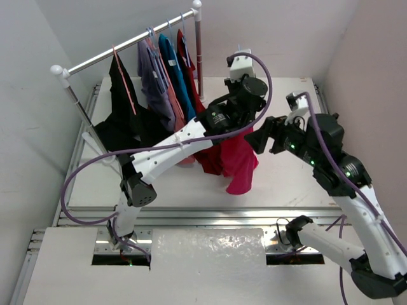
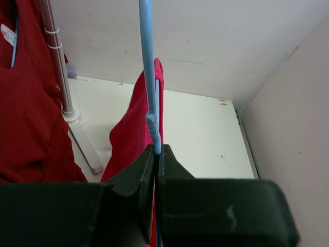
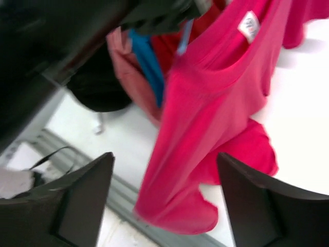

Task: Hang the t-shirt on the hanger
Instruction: Place the T-shirt at the clothesline.

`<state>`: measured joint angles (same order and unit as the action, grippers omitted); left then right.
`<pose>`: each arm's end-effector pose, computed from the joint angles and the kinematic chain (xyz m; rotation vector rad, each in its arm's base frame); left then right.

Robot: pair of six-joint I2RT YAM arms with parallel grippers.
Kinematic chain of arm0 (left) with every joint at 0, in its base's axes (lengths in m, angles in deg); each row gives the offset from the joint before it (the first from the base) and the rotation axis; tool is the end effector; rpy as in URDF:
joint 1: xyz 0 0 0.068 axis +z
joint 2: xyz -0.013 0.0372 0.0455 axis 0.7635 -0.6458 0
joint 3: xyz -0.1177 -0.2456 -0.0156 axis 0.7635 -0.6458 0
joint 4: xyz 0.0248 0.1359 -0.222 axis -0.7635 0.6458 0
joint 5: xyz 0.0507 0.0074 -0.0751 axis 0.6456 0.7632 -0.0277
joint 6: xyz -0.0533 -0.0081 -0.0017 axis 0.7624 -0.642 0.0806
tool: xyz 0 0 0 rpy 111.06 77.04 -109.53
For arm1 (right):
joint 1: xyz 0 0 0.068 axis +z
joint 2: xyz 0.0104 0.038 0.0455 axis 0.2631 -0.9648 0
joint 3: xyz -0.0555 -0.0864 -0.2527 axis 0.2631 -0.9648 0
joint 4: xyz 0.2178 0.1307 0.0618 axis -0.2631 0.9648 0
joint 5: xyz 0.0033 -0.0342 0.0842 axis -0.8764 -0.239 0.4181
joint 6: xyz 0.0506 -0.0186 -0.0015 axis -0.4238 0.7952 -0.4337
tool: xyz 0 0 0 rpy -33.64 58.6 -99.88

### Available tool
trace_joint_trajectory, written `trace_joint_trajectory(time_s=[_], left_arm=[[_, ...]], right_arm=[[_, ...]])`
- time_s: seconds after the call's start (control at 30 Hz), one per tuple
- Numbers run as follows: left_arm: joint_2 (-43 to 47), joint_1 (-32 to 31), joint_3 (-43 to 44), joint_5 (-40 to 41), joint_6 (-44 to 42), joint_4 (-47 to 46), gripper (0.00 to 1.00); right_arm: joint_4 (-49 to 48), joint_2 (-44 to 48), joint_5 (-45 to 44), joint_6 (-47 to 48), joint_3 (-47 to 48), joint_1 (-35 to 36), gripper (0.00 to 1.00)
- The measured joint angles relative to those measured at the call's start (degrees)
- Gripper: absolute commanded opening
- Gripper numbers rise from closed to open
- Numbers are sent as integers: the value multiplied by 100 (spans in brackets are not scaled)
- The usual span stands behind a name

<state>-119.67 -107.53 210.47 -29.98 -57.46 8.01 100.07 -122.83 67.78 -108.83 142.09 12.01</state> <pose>0.2651 -0.3651 0.4586 -0.1840 1.6523 -0.2225 0.1447 0.0791 0.4243 -0.0710 1.9098 0.7640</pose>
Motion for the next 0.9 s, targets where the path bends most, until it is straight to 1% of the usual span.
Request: trace_joint_trajectory(time_s=[0.03, 0.1, 0.13, 0.23, 0.37, 0.47, 0.5, 0.57, 0.6, 0.7, 0.87, 0.9], left_arm=[[-4, -33, 0, 26, 4, 0, 0], [-4, -96, 0, 101, 13, -11, 0], [-4, -125, 0, 131, 11, -33, 0], [-7, -188, 0, 229, -48, -68, 0], [-9, -179, 107, 380, -162, -114, 0], [-9, -208, 111, 457, -247, -197, 0], [-9, -212, 107, 461, -256, -214, 0], [-9, -223, 94, 457, -258, -282, 0], [-9, -223, 70, 455, -240, -361, 0], [4, -251, 20, 459, -245, -428, 0], [216, -258, -280, 385, -219, -358, 0], [286, -267, -361, 339, -201, -352, 8]], right_arm=[[-17, -94, -105, 79, 2, 2, 68], [-42, -334, -295, 258, 17, 28, 60], [-35, -452, -387, 319, 44, 52, 57], [-2, -778, -879, 522, 188, 302, 57], [57, -861, -1814, 822, 214, 756, 55], [-101, -691, -2315, 1012, 70, 931, 42], [-166, -595, -2426, 1062, -7, 951, 31], [-291, -400, -2500, 1156, -151, 973, 12], [-358, -317, -2455, 1176, -214, 992, 0], [-516, -164, -2326, 1209, -367, 1021, 0], [-1091, 219, -1974, 1244, -925, 999, 0], [-1167, 299, -1910, 1272, -994, 999, 0]])
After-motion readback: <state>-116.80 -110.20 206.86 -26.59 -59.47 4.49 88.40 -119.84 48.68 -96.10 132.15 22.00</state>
